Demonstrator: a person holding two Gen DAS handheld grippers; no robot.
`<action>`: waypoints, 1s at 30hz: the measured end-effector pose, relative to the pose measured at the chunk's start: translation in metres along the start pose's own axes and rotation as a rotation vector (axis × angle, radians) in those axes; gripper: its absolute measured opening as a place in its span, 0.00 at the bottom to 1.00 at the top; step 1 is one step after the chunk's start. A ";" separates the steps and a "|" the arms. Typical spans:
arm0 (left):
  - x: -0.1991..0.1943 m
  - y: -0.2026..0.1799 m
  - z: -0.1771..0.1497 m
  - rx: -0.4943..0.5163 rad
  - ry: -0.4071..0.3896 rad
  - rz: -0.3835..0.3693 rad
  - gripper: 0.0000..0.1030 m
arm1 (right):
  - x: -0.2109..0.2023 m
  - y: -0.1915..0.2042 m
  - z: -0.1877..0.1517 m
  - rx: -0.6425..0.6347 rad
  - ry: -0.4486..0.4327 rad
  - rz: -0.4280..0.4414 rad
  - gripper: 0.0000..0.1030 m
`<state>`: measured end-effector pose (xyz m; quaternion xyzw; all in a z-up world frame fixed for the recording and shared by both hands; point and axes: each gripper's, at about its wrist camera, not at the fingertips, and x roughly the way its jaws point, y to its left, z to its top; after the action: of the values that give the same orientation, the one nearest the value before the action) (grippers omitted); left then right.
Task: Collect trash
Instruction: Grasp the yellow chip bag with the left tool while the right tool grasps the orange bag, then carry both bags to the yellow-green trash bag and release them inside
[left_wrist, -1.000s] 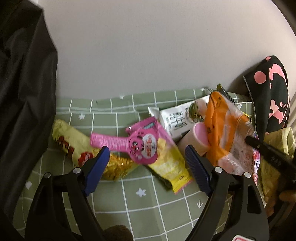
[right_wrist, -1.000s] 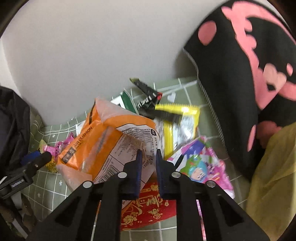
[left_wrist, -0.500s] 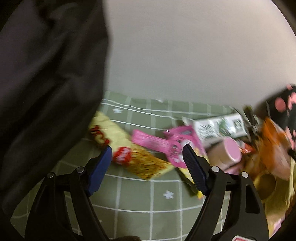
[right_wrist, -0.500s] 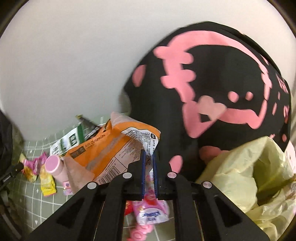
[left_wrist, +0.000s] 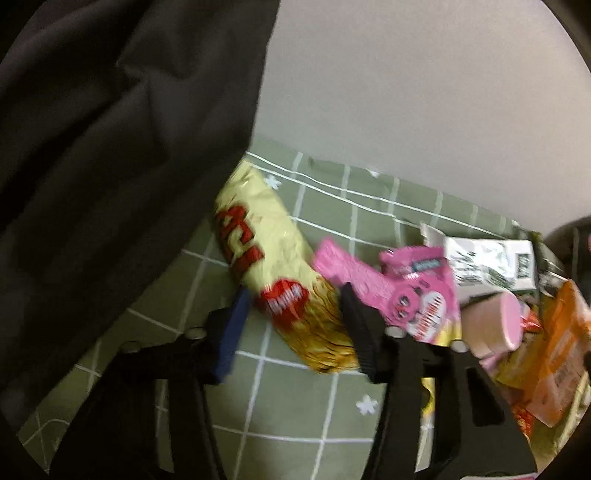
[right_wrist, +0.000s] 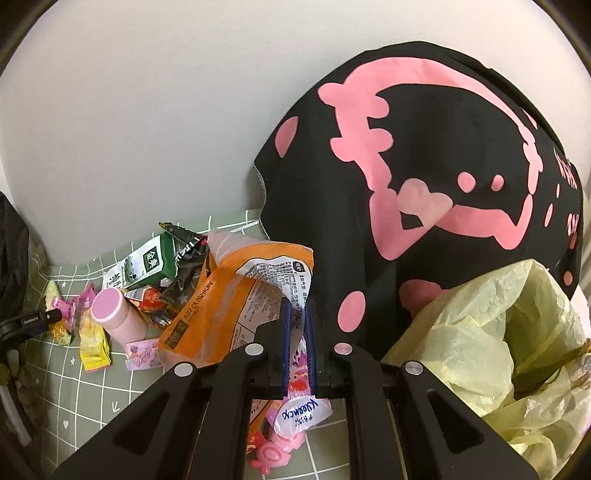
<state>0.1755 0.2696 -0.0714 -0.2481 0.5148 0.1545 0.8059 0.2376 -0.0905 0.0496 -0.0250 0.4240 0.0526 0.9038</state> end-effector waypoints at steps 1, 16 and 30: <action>-0.004 0.001 -0.001 0.009 0.000 -0.029 0.36 | 0.000 -0.001 0.000 0.010 0.002 0.008 0.09; -0.110 -0.038 -0.005 0.238 -0.136 -0.304 0.25 | -0.027 -0.003 0.019 0.050 -0.081 0.094 0.07; -0.128 -0.171 -0.006 0.539 -0.182 -0.483 0.25 | -0.090 -0.044 0.045 0.070 -0.226 -0.038 0.06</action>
<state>0.2033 0.1255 0.0837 -0.1266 0.3898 -0.1599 0.8980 0.2198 -0.1371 0.1476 0.0046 0.3205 0.0234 0.9469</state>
